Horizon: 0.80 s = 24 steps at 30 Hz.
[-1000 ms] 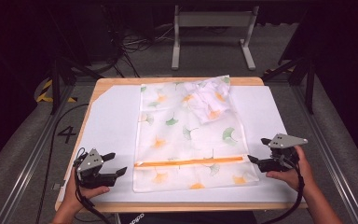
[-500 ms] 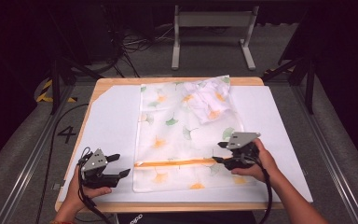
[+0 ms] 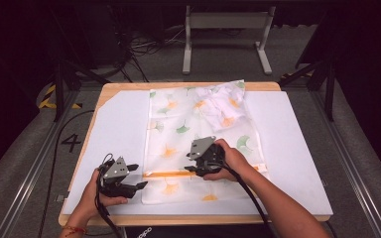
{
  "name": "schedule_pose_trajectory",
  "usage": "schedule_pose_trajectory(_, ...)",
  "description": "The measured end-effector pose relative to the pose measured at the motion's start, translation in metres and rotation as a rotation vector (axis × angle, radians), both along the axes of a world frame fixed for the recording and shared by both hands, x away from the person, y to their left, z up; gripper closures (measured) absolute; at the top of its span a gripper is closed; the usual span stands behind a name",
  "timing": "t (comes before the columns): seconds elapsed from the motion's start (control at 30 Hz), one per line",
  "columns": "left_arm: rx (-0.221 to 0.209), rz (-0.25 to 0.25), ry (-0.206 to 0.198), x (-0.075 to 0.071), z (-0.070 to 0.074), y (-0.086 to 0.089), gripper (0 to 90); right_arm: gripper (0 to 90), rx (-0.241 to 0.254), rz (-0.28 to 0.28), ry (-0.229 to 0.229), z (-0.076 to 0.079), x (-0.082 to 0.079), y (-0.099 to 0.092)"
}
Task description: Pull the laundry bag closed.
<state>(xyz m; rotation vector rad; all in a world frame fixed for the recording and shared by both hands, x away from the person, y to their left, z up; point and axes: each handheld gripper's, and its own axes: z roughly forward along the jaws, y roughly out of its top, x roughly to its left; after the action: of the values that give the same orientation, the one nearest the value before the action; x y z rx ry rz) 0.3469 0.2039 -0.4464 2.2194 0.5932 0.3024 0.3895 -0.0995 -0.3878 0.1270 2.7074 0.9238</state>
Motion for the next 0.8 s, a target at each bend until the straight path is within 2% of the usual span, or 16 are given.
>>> schedule_pose_trajectory(0.07,0.02,-0.013,-0.008,0.002,0.001,-0.002,34.0,63.5,-0.026,0.027,-0.011,0.0,0.001,0.015)
schedule_pose_trajectory(0.1,0.025,-0.033,-0.01,0.003,0.001,-0.004,38.9,64.5,-0.032,0.045,-0.007,0.0,0.002,0.022)
schedule_pose_trajectory(0.17,0.035,-0.047,-0.013,0.004,0.001,-0.007,41.5,70.0,-0.029,0.066,0.0,-0.001,0.003,0.034)
schedule_pose_trajectory(0.2,0.043,-0.066,-0.016,0.004,0.0,-0.008,46.3,71.4,-0.03,0.079,0.007,-0.002,0.003,0.04)
schedule_pose_trajectory(0.23,0.052,-0.073,-0.034,0.003,-0.001,-0.01,55.9,74.7,-0.026,0.085,0.01,-0.002,0.004,0.045)
schedule_pose_trajectory(0.3,0.056,-0.078,-0.04,0.001,-0.001,-0.008,62.3,78.4,-0.012,0.097,0.018,-0.005,0.005,0.055)
schedule_pose_trajectory(0.33,0.053,-0.072,-0.055,-0.002,0.001,-0.006,70.7,78.7,-0.011,0.103,0.022,-0.007,0.006,0.059)
schedule_pose_trajectory(0.4,0.0,-0.083,-0.057,-0.008,0.004,0.0,85.1,81.2,-0.021,0.113,0.031,-0.011,0.007,0.069)
schedule_pose_trajectory(0.43,-0.003,-0.09,-0.055,-0.01,0.005,0.001,90.0,80.4,-0.025,0.122,0.034,-0.013,0.007,0.074)
schedule_pose_trajectory(0.53,-0.009,-0.121,-0.036,-0.017,0.002,-0.001,90.0,79.2,-0.027,0.145,0.04,-0.015,0.006,0.086)
schedule_pose_trajectory(0.57,0.005,-0.131,-0.032,-0.018,0.001,-0.004,90.0,78.9,-0.031,0.156,0.04,-0.016,0.006,0.09)
schedule_pose_trajectory(0.73,0.068,-0.137,-0.007,-0.015,-0.008,-0.012,90.0,66.6,-0.124,0.189,0.033,-0.019,0.008,0.107)
schedule_pose_trajectory(0.8,0.059,-0.138,-0.002,-0.014,-0.009,-0.012,90.0,65.8,-0.141,0.19,0.029,-0.019,0.008,0.11)
